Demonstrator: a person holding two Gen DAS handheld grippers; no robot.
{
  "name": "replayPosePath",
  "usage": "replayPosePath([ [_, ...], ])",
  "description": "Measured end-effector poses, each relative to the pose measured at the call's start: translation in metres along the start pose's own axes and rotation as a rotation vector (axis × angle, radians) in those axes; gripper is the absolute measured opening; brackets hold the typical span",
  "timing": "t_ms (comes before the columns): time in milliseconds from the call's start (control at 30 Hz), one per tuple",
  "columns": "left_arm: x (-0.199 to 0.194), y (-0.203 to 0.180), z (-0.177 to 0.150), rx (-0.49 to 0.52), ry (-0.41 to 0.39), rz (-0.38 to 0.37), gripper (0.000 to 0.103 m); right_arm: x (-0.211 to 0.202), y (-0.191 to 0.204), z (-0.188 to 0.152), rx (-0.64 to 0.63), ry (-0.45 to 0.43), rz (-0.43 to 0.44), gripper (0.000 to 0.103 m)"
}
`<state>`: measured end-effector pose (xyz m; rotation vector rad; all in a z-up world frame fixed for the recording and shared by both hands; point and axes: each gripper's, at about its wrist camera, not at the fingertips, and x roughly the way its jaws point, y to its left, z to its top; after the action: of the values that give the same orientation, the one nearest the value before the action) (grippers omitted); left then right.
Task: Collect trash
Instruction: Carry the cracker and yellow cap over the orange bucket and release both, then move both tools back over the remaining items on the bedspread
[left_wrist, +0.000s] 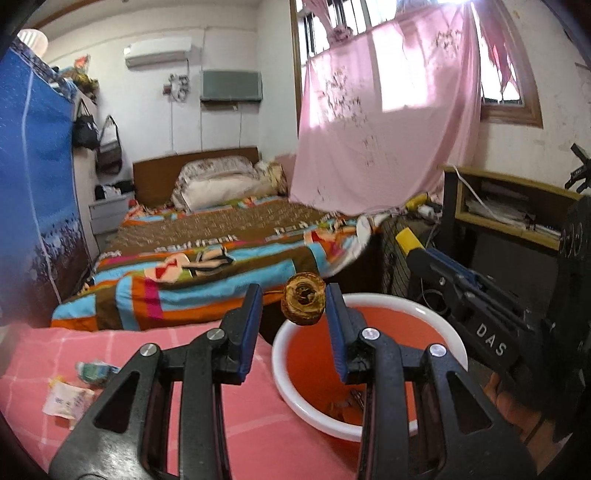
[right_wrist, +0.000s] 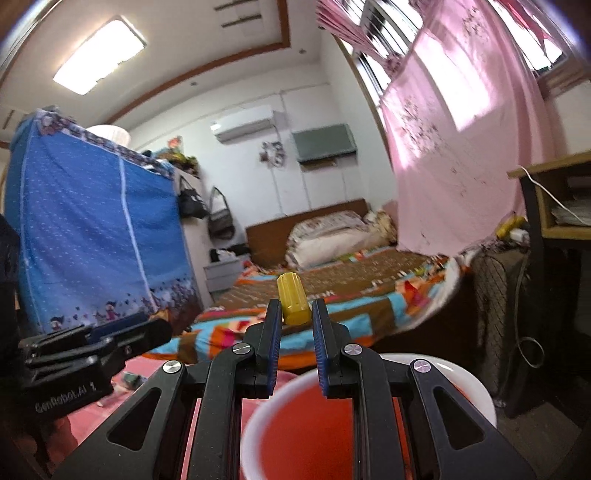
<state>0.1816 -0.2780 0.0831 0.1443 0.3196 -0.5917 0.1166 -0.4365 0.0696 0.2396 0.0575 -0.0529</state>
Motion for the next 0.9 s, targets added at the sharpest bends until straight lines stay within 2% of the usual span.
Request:
replayPosePath([
  [400, 0.044, -0.018, -0.012, -0.032, 0.192, -0.055, 0.038, 0.017, -0.034, -0.009, 0.116, 0.154, -0.071, 0.015],
  [667, 0.059, -0.015, -0.017, -0.094, 0.262, -0.083, 0.039, 0.023, -0.045, -0.013, 0.154, 0.211, -0.104, 0.016],
  [900, 0.059, -0.011, -0.021, -0.123, 0.280, -0.073, 0.047, 0.027, -0.044, -0.013, 0.147, 0.232, -0.114, 0.016],
])
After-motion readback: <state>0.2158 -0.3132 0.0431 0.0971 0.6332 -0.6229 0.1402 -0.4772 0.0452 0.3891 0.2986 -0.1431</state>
